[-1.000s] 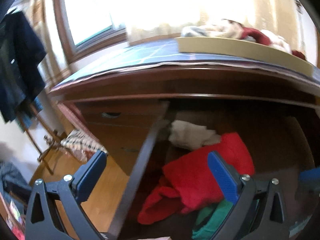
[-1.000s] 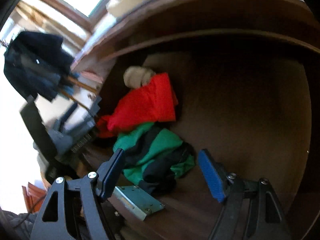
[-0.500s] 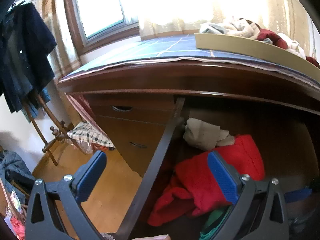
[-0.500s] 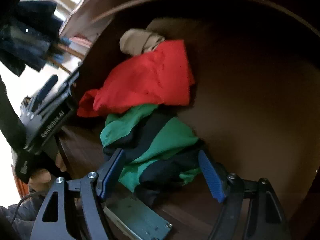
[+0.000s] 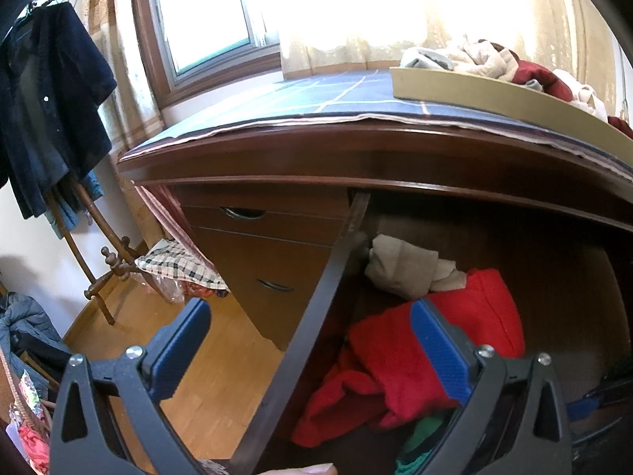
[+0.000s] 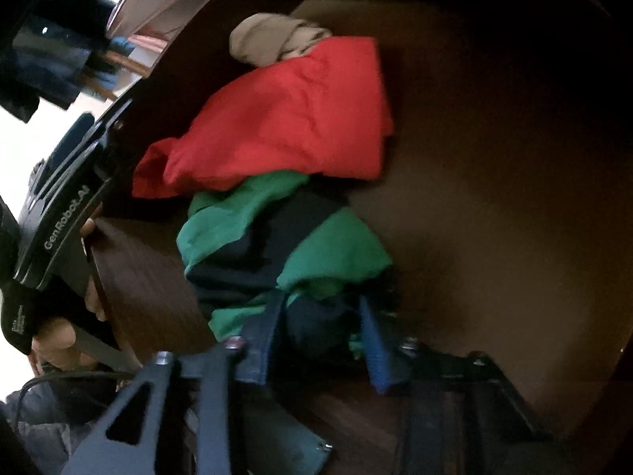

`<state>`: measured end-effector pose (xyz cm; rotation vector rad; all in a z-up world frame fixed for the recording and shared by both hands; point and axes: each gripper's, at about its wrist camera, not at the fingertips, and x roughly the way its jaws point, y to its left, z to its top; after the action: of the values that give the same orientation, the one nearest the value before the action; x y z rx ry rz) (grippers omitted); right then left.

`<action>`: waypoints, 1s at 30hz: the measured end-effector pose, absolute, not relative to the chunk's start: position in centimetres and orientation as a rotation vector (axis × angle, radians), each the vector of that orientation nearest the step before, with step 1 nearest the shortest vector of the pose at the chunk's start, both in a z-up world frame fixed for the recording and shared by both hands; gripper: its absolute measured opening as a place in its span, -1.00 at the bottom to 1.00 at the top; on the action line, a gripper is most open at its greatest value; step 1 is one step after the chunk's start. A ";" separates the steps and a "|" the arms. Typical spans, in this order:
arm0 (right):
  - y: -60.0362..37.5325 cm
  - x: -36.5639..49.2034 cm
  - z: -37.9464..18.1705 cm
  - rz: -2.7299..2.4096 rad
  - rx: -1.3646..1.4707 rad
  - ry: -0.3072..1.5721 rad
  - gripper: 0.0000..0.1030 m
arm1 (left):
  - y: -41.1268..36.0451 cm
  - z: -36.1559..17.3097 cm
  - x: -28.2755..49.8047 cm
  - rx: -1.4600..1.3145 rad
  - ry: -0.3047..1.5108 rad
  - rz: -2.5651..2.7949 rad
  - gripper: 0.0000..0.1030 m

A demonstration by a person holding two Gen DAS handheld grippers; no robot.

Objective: Take underwear out of drawer
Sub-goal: 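Lower the right gripper into the drawer toward the green garment, then grasp the green-and-black garment with the right gripper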

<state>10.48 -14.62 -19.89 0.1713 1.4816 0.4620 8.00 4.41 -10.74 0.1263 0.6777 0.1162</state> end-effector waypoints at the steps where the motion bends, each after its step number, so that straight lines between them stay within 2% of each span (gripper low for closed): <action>1: -14.9 10.4 -20.0 0.465 0.189 1.480 -0.33 | 4.4 -10.8 8.0 0.130 0.676 0.118 0.99; 5: -15.8 9.9 -19.6 0.456 0.219 1.441 -0.51 | 4.1 -10.8 7.7 0.144 0.671 0.116 0.99; 8: -17.0 9.3 -19.2 0.411 0.219 1.400 -0.55 | 4.0 -10.8 7.5 0.150 0.670 0.115 0.99; 16: -25.0 7.3 -16.4 0.167 0.331 1.277 -0.56 | 3.9 -10.7 7.4 0.156 0.666 0.122 0.99; 19: -27.5 6.7 -15.6 0.119 0.377 1.225 -0.51 | 3.8 -10.7 7.4 0.162 0.663 0.120 0.99; 20: -28.3 6.6 -15.4 0.119 0.410 1.214 -0.37 | 3.7 -10.7 7.3 0.168 0.659 0.119 0.99; 21: -29.0 6.4 -15.4 0.129 0.440 1.208 0.01 | 3.7 -10.7 7.2 0.173 0.656 0.116 0.99; 22: -29.4 6.3 -15.2 0.146 0.461 1.205 0.26 | 3.6 -10.7 7.2 0.180 0.654 0.112 0.99; 23: -29.4 6.4 -15.0 0.163 0.468 1.191 0.61 | 3.5 -10.6 7.2 0.185 0.652 0.109 0.99; 30: -26.7 7.7 -16.8 0.129 0.391 1.279 0.64 | 2.8 -10.7 7.4 0.233 0.677 0.109 0.99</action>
<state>7.70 -26.71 -16.78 0.3906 1.2795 0.1293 7.40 2.82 -10.70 0.2334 0.6766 0.1088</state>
